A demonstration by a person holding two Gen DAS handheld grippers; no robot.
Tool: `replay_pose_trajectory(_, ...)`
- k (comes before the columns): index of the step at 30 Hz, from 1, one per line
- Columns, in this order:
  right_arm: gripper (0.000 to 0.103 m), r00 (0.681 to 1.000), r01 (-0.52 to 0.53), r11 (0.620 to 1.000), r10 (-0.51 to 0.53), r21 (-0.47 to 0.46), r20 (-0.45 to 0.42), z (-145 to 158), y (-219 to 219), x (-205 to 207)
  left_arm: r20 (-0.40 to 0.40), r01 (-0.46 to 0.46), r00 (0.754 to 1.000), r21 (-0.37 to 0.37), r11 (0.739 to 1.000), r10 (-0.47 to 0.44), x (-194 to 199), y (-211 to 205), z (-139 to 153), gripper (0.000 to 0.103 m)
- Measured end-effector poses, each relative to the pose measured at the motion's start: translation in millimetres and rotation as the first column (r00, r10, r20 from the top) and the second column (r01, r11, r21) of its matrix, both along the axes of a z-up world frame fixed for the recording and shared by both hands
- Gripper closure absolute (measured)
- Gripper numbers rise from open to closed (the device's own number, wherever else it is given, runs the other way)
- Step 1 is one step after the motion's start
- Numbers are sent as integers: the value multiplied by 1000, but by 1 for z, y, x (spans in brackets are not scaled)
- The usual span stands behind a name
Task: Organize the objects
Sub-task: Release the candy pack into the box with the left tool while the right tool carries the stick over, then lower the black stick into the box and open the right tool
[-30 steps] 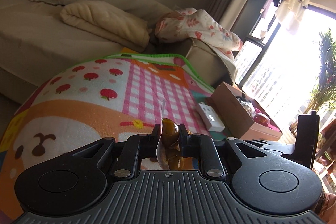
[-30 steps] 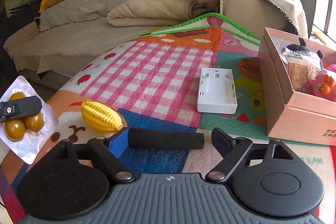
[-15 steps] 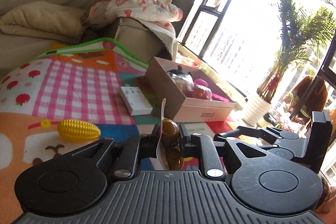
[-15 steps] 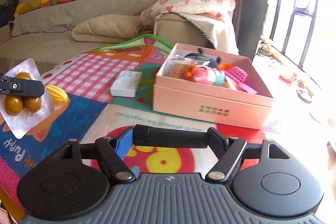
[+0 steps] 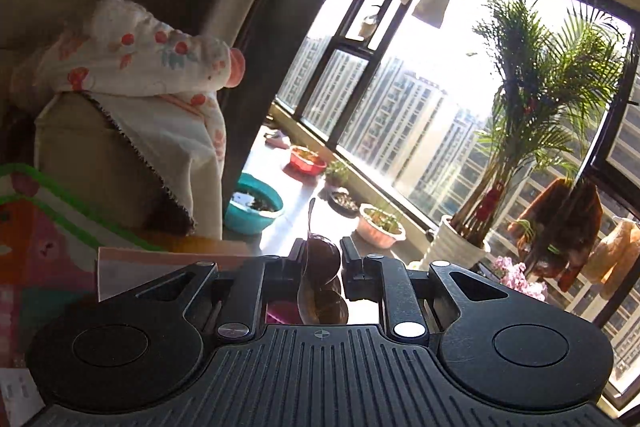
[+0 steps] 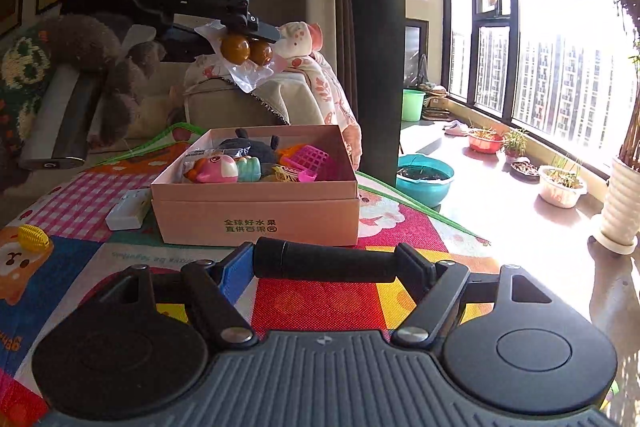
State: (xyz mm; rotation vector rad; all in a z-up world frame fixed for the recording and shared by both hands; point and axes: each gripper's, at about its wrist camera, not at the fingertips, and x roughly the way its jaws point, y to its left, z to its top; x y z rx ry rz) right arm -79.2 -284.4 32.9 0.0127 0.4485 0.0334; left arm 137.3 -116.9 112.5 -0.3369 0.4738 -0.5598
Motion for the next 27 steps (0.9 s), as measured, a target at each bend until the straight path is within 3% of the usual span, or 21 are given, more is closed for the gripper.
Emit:
replay_pose_trajectory(3, 27, 1000, -1, 1000, 1, 7, 2, -4, -4, 4, -42, -44, 998, 15, 999, 44, 14, -3, -15, 82)
replay_pose_trajectory(7, 27, 1000, -14, 1000, 14, 19, -2, -7, -5, 7, -56, -62, 996, 55, 997, 65, 5, 14, -23, 82)
replay_pose_trajectory(10, 27, 999, -31, 999, 31, 27, -20, -9, -3, 11, -45, -50, 997, 123, 991, 56, -18, 32, -25, 82)
replay_pose_trajectory(16, 27, 995, -63, 997, 65, 40, -77, -3, 2, 18, -29, 11, 1000, 182, 983, -6, -80, 70, -38, 82)
replay_pose_trajectory(21, 27, 993, -93, 994, 97, 59, -67, 20, 10, 38, -35, 22, 999, 237, 971, -14, -127, 99, -55, 82)
replay_pose_trajectory(27, 27, 998, -50, 990, 52, 132, -19, 65, 14, 113, -78, 65, 996, 343, 937, -40, -161, 111, -80, 82)
